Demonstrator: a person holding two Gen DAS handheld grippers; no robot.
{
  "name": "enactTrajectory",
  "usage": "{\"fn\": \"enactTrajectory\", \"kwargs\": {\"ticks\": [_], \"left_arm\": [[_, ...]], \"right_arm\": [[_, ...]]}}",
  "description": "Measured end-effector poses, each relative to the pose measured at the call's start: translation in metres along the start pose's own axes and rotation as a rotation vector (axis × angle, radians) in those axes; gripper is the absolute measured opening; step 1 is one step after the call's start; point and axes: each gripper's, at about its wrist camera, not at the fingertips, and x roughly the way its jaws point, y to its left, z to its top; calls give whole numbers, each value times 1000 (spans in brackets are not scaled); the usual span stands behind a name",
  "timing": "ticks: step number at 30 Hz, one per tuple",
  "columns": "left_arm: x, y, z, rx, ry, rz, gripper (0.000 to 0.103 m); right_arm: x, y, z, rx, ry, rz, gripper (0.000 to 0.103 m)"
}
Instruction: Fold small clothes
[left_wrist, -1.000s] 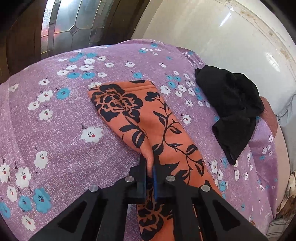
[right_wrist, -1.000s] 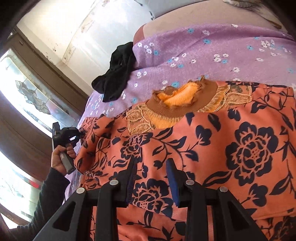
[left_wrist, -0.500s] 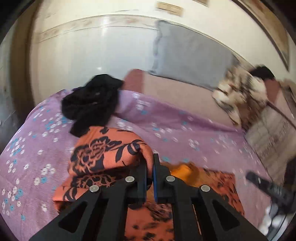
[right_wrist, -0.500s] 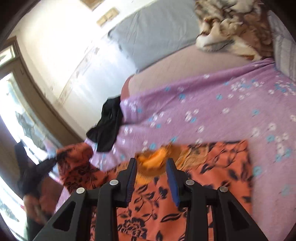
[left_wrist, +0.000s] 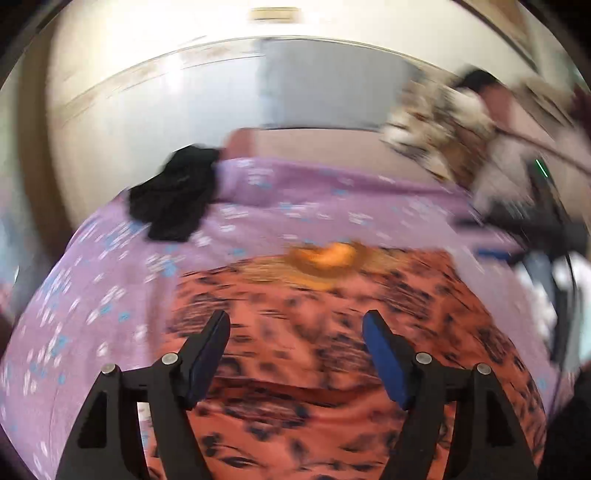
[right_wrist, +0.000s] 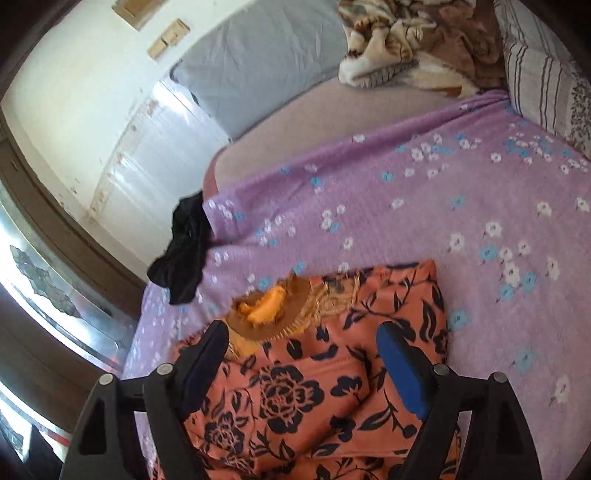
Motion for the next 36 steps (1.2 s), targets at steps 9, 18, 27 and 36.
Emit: {"fn": "enactTrajectory", "kwargs": {"ticks": [9, 18, 27, 36], "left_arm": [[65, 100, -4, -255, 183, 234, 74], [106, 79, -29, -86, 373, 351, 74], [107, 78, -31, -115, 364, 362, 74], [87, 70, -17, -109, 239, 406, 75]], "right_arm": [[62, -34, -2, 104, 97, -55, 83], [81, 17, -6, -193, 150, -132, 13], [-34, 11, 30, -224, -360, -37, 9], [20, 24, 0, -202, -8, -43, 35]]}}
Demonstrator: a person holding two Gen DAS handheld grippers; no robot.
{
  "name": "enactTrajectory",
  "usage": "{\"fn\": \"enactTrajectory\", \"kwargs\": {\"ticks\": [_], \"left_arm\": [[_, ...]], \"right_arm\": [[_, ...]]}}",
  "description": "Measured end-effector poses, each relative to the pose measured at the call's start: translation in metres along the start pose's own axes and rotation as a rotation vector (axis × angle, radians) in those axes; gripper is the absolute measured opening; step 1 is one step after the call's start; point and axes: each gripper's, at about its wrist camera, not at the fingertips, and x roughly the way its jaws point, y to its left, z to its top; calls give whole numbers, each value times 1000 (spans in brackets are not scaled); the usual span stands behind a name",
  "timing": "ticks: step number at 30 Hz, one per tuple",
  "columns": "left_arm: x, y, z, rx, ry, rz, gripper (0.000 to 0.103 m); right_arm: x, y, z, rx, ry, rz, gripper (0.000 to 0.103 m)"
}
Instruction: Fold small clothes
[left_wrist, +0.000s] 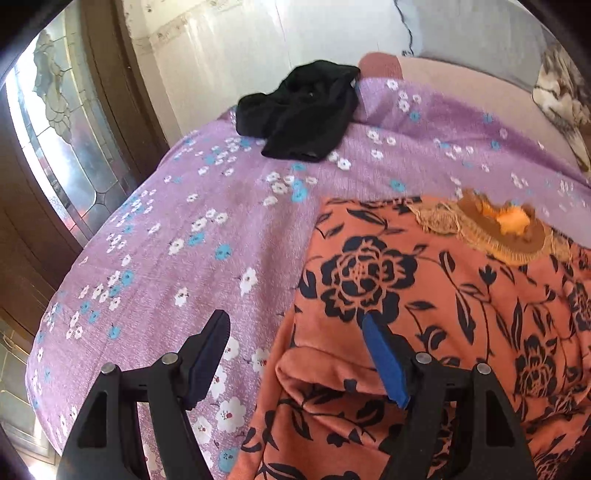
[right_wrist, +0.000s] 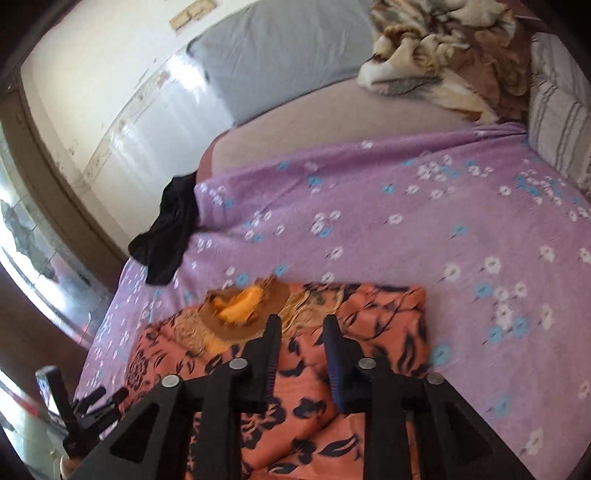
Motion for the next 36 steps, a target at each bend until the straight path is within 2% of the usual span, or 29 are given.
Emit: {"fn": "enactTrajectory", "kwargs": {"ticks": [1, 2, 4, 6, 8, 10, 12, 14, 16, 19, 22, 24, 26, 28, 30, 33, 36], "left_arm": [[2, 0, 0, 1, 9, 4, 75], [6, 0, -1, 11, 27, 14, 75], [14, -1, -4, 27, 64, 43, 75], [17, -1, -6, 29, 79, 40, 75], [16, -1, -6, 33, 70, 38, 75], [15, -3, -7, 46, 65, 33, 75], [16, -5, -8, 62, 65, 31, 75], [15, -5, -9, 69, 62, 29, 75], [14, -1, -8, 60, 62, 20, 75], [10, 6, -8, 48, 54, 20, 75], [7, 16, -10, 46, 43, 11, 75], [6, 25, -13, 46, 43, 25, 75], [5, 37, -17, 33, 52, 33, 75], [5, 51, -22, 18, 66, 41, 75], [4, 65, -28, 3, 75, 51, 75], [-1, 87, -41, -14, 89, 72, 75], [-12, 113, -59, -51, 121, 35, 75]], "right_arm": [[9, 14, -9, -27, 36, -1, 50], [16, 26, -16, -52, 58, -3, 69], [28, 47, -33, -115, 77, -12, 71], [46, 64, -45, -197, 113, -80, 71], [66, 70, -56, -258, 162, -163, 71], [83, 65, -67, -279, 219, -172, 71], [81, 60, -70, -291, 185, -184, 63], [70, 53, -67, -265, 182, -157, 24], [51, 42, -64, -212, 174, -148, 9], [25, 14, -68, -131, 179, -191, 9], [5, -25, -86, -2, 220, -143, 10], [-8, -37, -100, 47, 215, -115, 13], [-23, -41, -114, 64, 210, -124, 21], [-40, -45, -122, 78, 170, -124, 21], [-55, -54, -129, 117, 151, -151, 27], [-79, -63, -138, 144, 107, -161, 27], [-97, -66, -145, 140, 92, -163, 27]]}}
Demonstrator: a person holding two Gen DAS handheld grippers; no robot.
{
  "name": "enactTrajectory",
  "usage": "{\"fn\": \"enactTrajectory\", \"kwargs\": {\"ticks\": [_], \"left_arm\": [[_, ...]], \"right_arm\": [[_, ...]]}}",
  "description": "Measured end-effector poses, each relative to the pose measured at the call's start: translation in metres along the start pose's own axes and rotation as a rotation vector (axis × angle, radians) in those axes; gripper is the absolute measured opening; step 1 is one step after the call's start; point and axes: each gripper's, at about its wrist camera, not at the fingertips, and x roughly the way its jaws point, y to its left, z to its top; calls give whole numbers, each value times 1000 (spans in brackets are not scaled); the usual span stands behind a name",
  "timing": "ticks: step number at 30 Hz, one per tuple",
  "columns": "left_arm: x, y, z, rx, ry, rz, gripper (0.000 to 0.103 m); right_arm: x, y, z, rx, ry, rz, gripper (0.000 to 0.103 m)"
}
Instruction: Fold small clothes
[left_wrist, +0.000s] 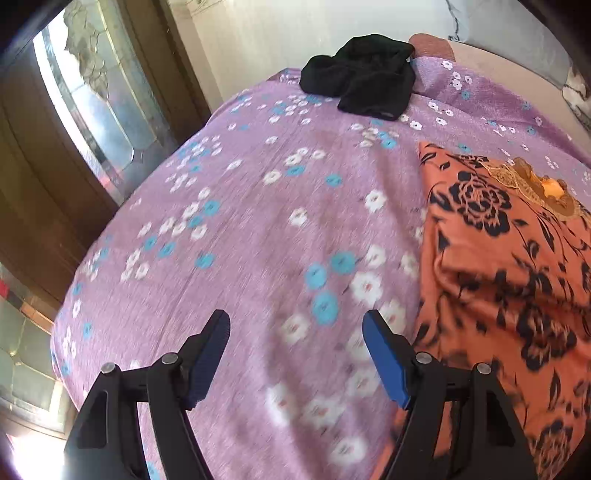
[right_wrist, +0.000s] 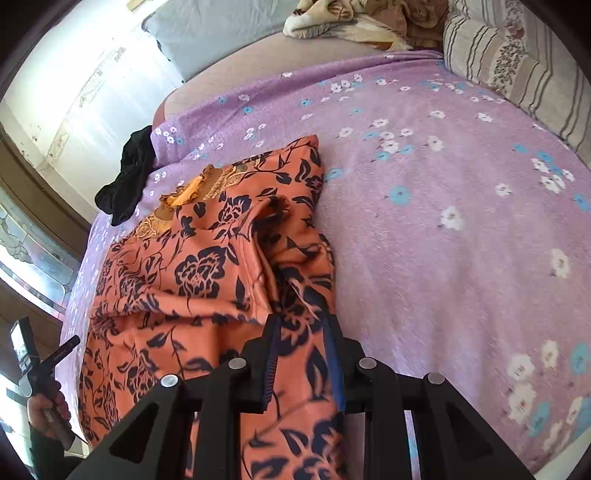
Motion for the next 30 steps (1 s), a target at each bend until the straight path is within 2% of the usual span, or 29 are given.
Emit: {"fn": "enactTrajectory", "kwargs": {"ticks": [1, 4, 6, 7, 8, 9, 13, 14, 19, 21, 22, 25, 26, 27, 28, 29, 30], "left_arm": [[-4, 11, -6, -38, 13, -30, 75], [-19, 36, -35, -119, 62, -181, 75], [-27, 47, -59, -146, 102, -260, 75], [-32, 50, -70, -148, 114, -294, 70], [-37, 51, -80, -144, 124, -334, 56], [-41, 49, -90, -144, 138, -365, 50], [-47, 43, -116, -157, 221, -464, 9], [-49, 40, -120, -149, 230, -472, 8], [-62, 25, -127, -104, 251, -479, 11], [-59, 18, -126, -92, 290, -486, 38], [-54, 16, -125, -85, 313, -497, 61], [-49, 5, -126, -41, 344, -491, 62], [-49, 1, -126, -24, 344, -477, 61], [-50, -1, -126, -15, 339, -464, 55], [-49, -3, -124, -8, 333, -448, 28], [-50, -2, -123, -4, 333, -448, 10], [-50, -1, -122, -13, 337, -480, 9]], "right_arm": [[-5, -3, -4, 6, 4, 3, 27], [-19, -15, -9, 35, 23, 32, 27], [-26, -23, -15, 56, 46, 60, 33], [-28, -27, -19, 71, 63, 67, 44], [-30, -29, -23, 91, 67, 73, 65], [-33, -31, -28, 111, 64, 83, 71], [-39, -45, -50, 150, 145, 157, 72], [-38, -47, -55, 148, 179, 151, 71], [-36, -47, -82, 169, 395, 180, 71], [-33, -46, -92, 185, 444, 190, 71], [-30, -46, -96, 198, 452, 192, 71], [-8, -41, -112, 193, 513, 141, 71], [-1, -40, -118, 206, 543, 160, 70], [6, -37, -124, 225, 568, 199, 67], [8, -32, -127, 228, 575, 232, 52], [5, -25, -126, 197, 572, 221, 45], [-1, -17, -125, 143, 569, 202, 42]]}}
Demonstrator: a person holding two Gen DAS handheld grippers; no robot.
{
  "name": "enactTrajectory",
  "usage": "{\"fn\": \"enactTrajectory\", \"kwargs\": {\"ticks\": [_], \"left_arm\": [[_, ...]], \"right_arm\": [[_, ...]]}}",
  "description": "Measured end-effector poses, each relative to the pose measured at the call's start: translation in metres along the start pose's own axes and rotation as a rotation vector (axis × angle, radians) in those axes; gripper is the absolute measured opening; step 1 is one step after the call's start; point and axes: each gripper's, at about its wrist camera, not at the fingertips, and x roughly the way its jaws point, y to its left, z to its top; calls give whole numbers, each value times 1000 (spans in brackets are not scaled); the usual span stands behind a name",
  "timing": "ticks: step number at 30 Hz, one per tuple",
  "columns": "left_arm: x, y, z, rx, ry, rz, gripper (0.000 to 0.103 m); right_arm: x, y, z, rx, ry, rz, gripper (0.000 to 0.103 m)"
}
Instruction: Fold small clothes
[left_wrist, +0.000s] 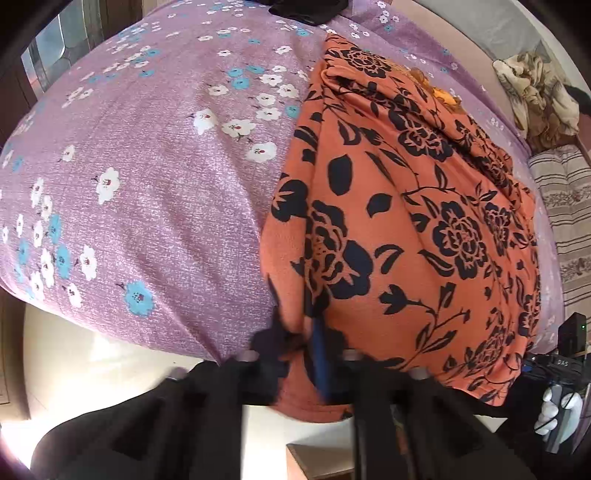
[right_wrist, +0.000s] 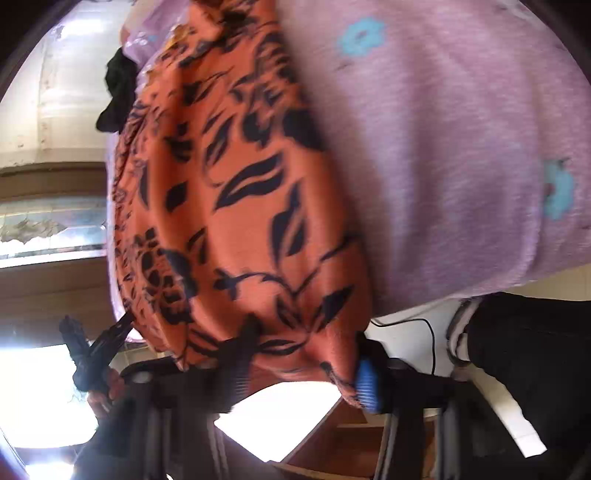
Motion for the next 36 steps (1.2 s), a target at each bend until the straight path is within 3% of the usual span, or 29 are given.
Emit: {"fn": "enactTrajectory", "kwargs": {"ticks": [2, 5, 8, 10, 12, 14, 16, 18, 20, 24, 26, 28, 31, 36], "left_arm": [[-6, 1, 1, 7, -2, -12, 8], [-21, -2, 3, 34, -20, -24, 7], [-38, -7, 6, 62, -60, -68, 7], [-38, -6, 7, 60, -58, -85, 10], [-22, -2, 8, 36, -3, -45, 20], [-2, 1, 7, 15, 70, -5, 52], [7, 0, 5, 13, 88, 1, 52], [4, -8, 2, 55, 61, -1, 51], [3, -15, 1, 82, 55, -29, 8], [4, -21, 4, 81, 58, -23, 8], [0, -26, 8, 95, 51, -28, 7], [-12, -30, 17, 99, 29, -108, 7], [-46, -30, 37, 91, -29, -207, 7], [-84, -33, 107, 39, -127, -309, 7]], "right_arm": [[-10, 19, -8, -96, -2, -14, 12], [-38, 45, -16, -202, -34, 12, 11], [-66, 56, -17, -243, -98, 176, 11], [-69, 57, -14, -257, -127, 231, 11], [-59, 56, -10, -253, -105, 204, 11], [-46, 50, -3, -216, -56, 155, 13], [-37, 41, 0, -185, -26, 116, 15], [-34, 27, 0, -126, -6, 109, 15], [-30, 16, 1, -60, 19, 84, 24], [-23, 14, -8, -82, -5, 140, 28], [-24, 25, -9, -121, -30, 153, 16], [-32, 44, -9, -178, -58, 159, 11], [-59, 63, 2, -231, -128, 249, 10], [-99, 80, 53, -169, -291, 445, 10]]}}
